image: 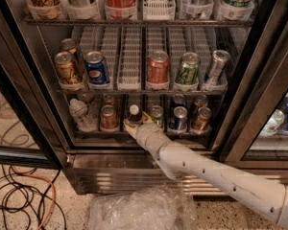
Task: Pick blue plastic bottle from bottom shelf of fridge
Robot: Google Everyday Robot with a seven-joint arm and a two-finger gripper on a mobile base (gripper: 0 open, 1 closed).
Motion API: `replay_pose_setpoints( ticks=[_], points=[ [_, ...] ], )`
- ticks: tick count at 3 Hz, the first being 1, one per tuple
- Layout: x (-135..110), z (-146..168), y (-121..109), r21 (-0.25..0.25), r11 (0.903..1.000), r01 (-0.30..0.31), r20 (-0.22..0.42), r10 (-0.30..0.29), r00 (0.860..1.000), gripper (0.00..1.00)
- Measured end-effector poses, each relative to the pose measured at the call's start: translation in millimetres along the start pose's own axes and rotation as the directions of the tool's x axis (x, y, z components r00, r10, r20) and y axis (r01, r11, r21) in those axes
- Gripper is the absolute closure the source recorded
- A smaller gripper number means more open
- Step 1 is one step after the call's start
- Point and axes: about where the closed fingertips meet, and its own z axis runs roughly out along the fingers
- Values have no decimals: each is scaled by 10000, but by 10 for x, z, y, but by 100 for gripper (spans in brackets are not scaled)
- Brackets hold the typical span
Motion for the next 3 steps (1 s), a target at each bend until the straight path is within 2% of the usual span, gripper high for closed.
replay_pose_setpoints(
  ticks=[1,2,3],
  points=[
    [-98,-76,-122,328,9994,-114,494,98,9987,100],
    [-98,-76,-122,327,9994,-113,495,97,9987,100],
    [-332,-136,-197,187,9997,186,817,-201,9965,100]
  ],
)
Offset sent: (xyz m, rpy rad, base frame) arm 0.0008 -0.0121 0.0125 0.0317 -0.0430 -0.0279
